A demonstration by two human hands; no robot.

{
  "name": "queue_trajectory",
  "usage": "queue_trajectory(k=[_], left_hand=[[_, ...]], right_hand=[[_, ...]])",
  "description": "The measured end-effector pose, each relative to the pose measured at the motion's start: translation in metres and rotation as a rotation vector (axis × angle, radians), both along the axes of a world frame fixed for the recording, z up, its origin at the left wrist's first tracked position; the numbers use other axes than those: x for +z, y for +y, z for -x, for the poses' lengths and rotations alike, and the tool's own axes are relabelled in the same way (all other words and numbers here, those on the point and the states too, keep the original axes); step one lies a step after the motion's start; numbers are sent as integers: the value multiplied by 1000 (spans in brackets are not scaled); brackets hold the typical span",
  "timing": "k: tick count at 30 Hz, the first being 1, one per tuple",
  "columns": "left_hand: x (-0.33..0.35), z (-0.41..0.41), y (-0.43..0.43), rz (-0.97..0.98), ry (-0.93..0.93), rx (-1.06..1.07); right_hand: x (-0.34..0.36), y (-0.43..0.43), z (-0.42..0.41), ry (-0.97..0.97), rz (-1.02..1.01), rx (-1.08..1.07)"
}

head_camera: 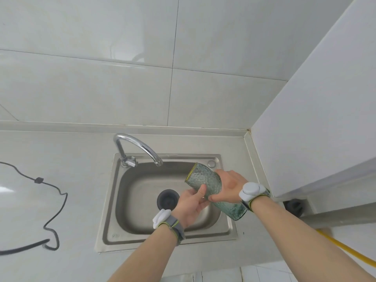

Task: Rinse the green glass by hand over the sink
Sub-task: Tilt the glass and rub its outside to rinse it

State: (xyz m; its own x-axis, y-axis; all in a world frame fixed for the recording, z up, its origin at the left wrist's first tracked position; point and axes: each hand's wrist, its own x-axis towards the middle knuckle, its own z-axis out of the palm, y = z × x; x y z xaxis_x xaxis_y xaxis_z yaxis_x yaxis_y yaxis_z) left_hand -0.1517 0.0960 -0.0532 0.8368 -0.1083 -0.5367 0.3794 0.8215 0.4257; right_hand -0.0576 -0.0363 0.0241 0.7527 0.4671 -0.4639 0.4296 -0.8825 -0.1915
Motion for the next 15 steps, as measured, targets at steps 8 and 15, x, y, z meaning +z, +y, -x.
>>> queue_trajectory(k=[8,15], left_hand=[[-5,-1,1,-2,7,-41],[-7,-4,3,-30,29,-86]], right_hand=[[-1,4,0,4,57,-7],[-4,2,0,7,54,-45]])
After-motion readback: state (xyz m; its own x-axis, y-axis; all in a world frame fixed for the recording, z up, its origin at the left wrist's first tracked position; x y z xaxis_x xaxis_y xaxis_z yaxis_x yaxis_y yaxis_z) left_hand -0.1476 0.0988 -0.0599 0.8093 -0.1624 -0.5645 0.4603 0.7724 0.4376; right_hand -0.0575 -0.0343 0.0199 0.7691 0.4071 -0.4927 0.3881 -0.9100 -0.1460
